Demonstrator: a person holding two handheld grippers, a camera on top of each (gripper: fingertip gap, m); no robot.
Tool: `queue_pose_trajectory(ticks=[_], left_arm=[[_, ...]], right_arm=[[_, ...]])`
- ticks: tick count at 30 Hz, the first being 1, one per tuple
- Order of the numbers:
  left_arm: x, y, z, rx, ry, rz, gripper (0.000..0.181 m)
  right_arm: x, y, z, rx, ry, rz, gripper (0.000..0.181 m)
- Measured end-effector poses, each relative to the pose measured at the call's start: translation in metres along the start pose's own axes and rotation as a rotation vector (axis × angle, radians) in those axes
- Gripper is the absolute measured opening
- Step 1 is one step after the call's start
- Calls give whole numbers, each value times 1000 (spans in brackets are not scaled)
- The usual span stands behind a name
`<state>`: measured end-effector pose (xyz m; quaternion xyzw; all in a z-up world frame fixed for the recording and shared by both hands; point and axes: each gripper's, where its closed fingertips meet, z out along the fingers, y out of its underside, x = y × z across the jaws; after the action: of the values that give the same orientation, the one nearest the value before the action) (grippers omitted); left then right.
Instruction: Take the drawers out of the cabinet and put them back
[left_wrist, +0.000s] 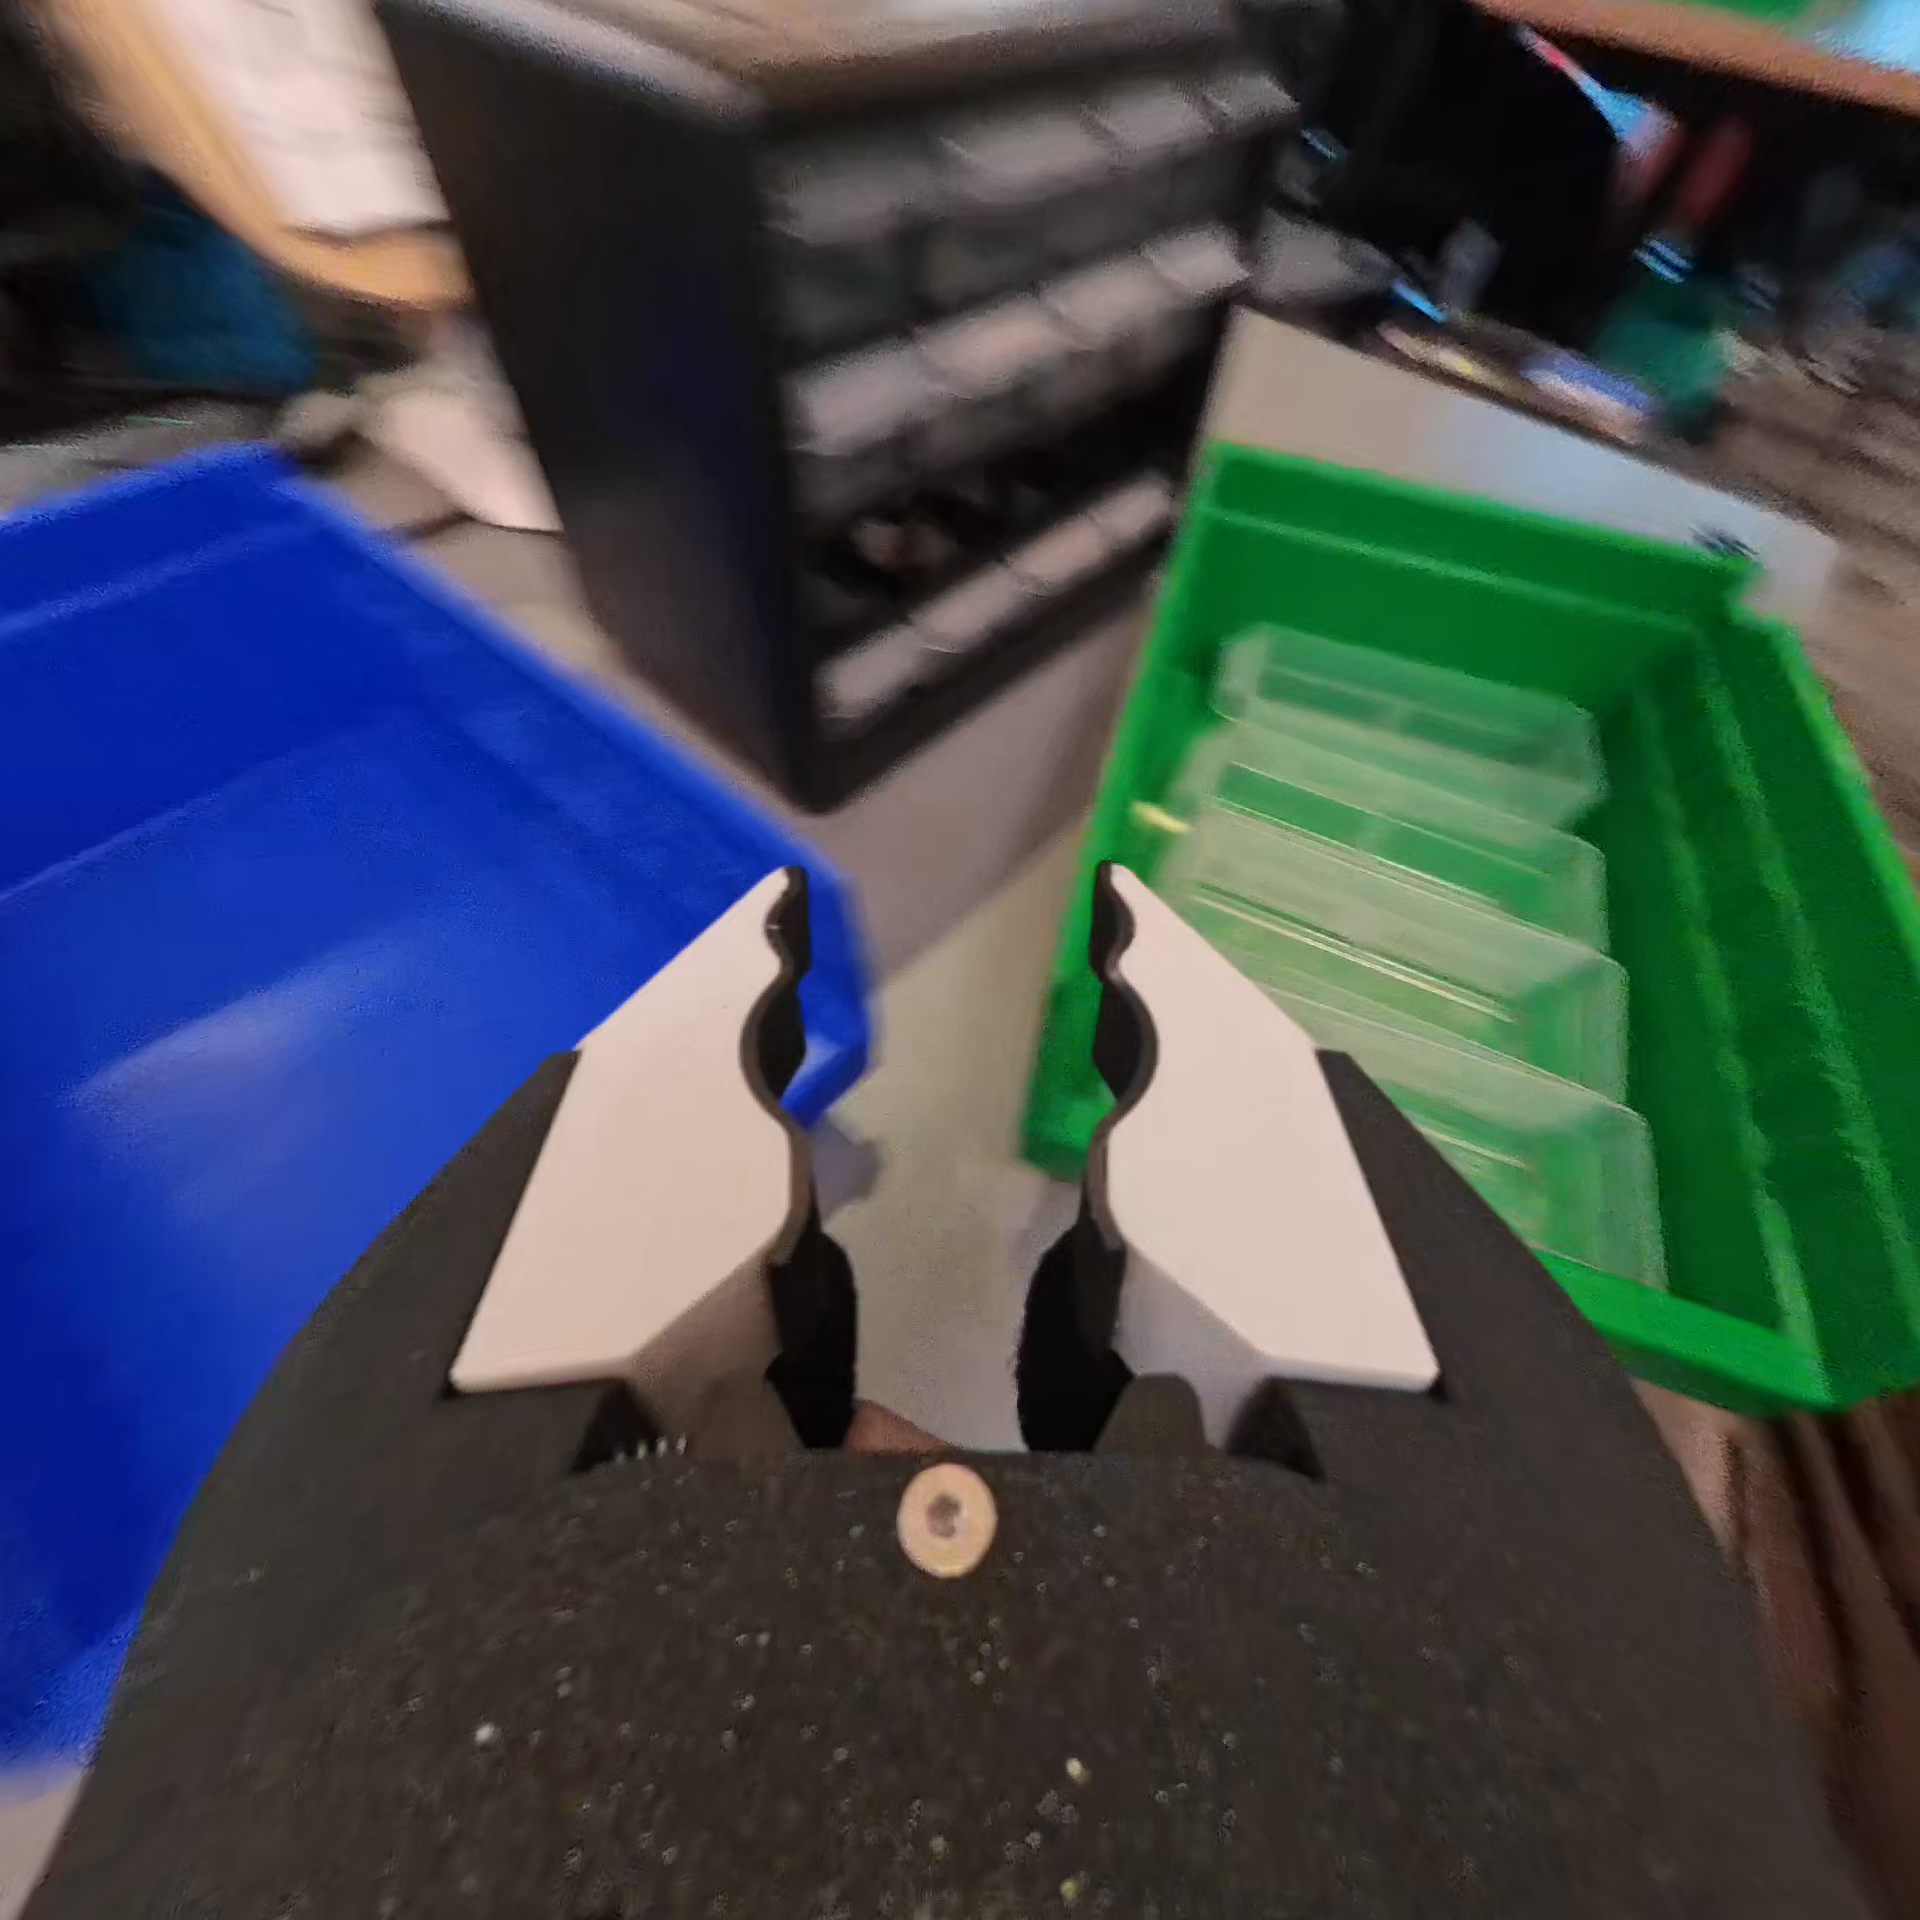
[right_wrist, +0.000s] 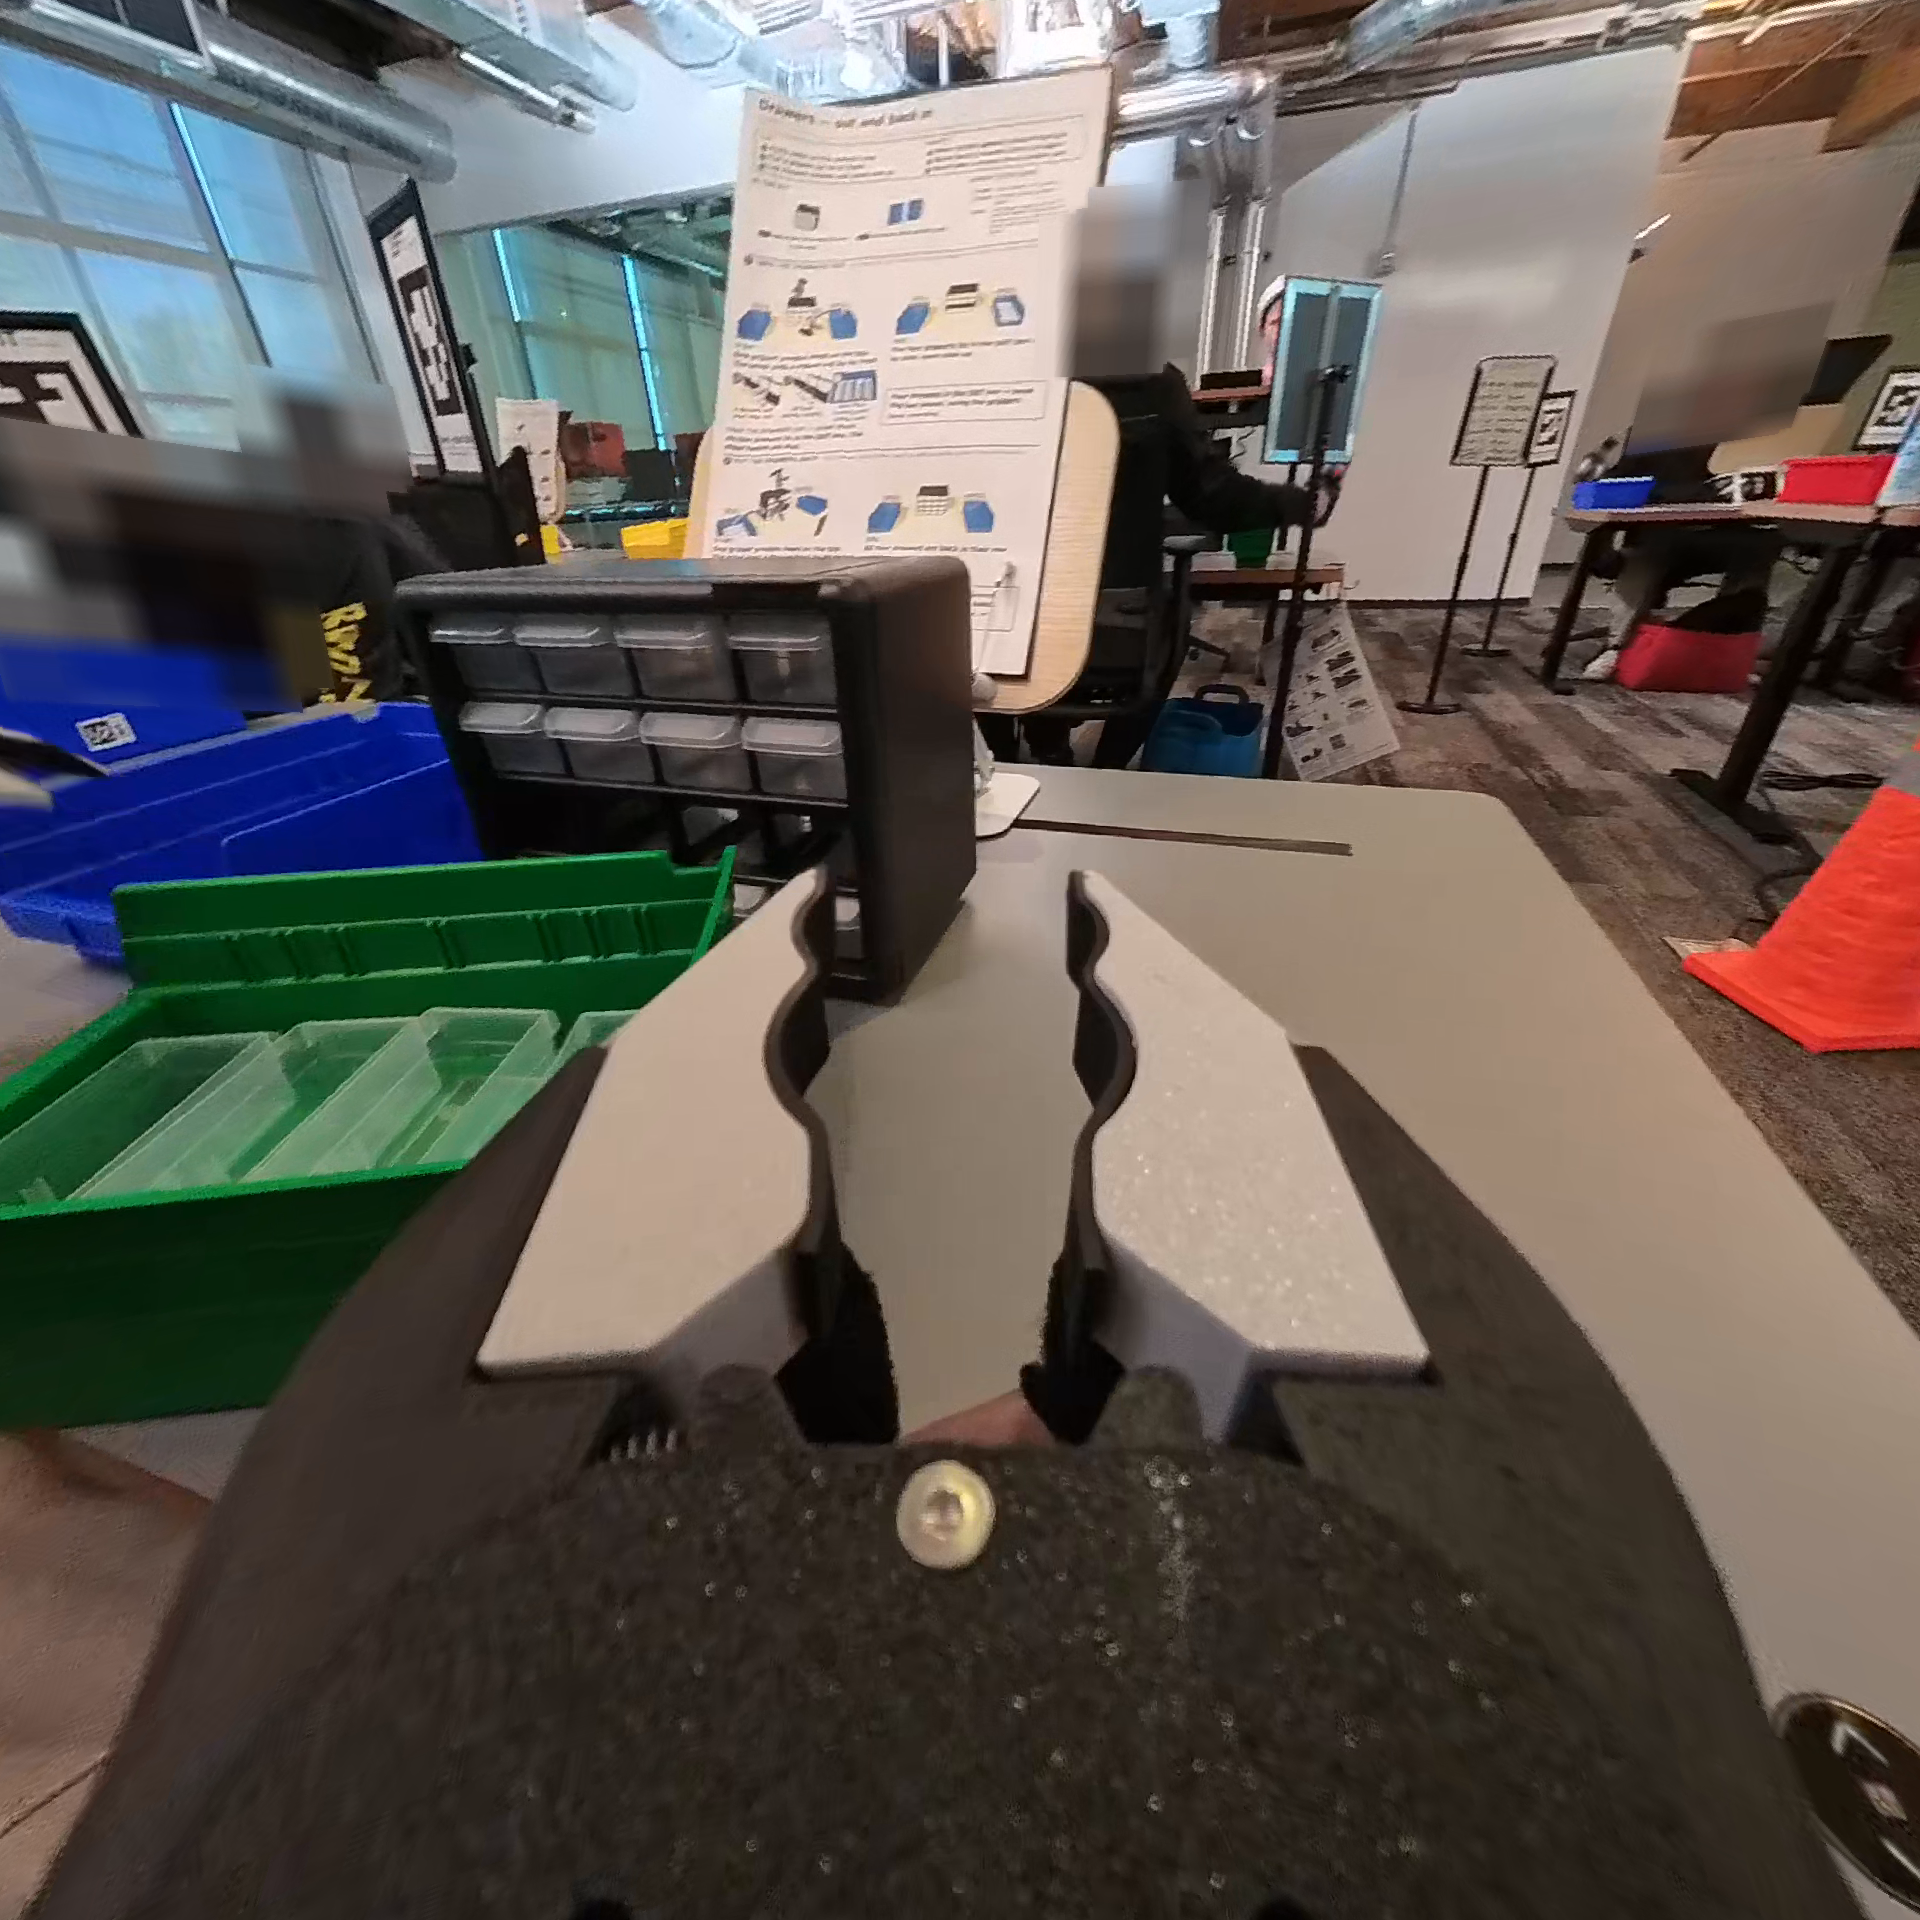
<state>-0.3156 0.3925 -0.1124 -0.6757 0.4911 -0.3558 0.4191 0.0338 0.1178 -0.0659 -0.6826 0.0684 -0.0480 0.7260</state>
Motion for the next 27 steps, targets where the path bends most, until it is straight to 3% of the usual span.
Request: queue_pose_trajectory(ticks=[3,5,8,12,13,15,16,18,22,27], left_arm=[[-100,29,-66,-21,-501,-62,55],[-137,61,-94,-81,-673,-117,54],[-161,92,-94,-105,-708,-218,55],[-192,100,-74,-45,-664,-364,47],[-198,103,-70,-49,-654,-376,41],[-196,105,-59,-76,-609,-346,5],[-197,106,-60,-92,-641,-320,3],[-191,108,-65,-123,-670,-292,3],[-173,114,-93,-3,-686,-438,2],[-152,117,-132,127,-740,-487,3]], right_arm=[[-13,7,6,-23,-40,-5,43],[-25,10,10,-34,-68,-22,43],[-47,14,16,-54,-113,-73,44],[-86,12,23,-59,-201,-95,44],[-97,11,25,-66,-230,-85,44],[-122,9,30,-106,-315,-69,42],[-132,10,33,-137,-345,-76,42],[-145,14,42,-210,-352,-104,42],[-188,18,60,-326,-447,-54,42],[-249,20,79,-369,-563,-84,42]])
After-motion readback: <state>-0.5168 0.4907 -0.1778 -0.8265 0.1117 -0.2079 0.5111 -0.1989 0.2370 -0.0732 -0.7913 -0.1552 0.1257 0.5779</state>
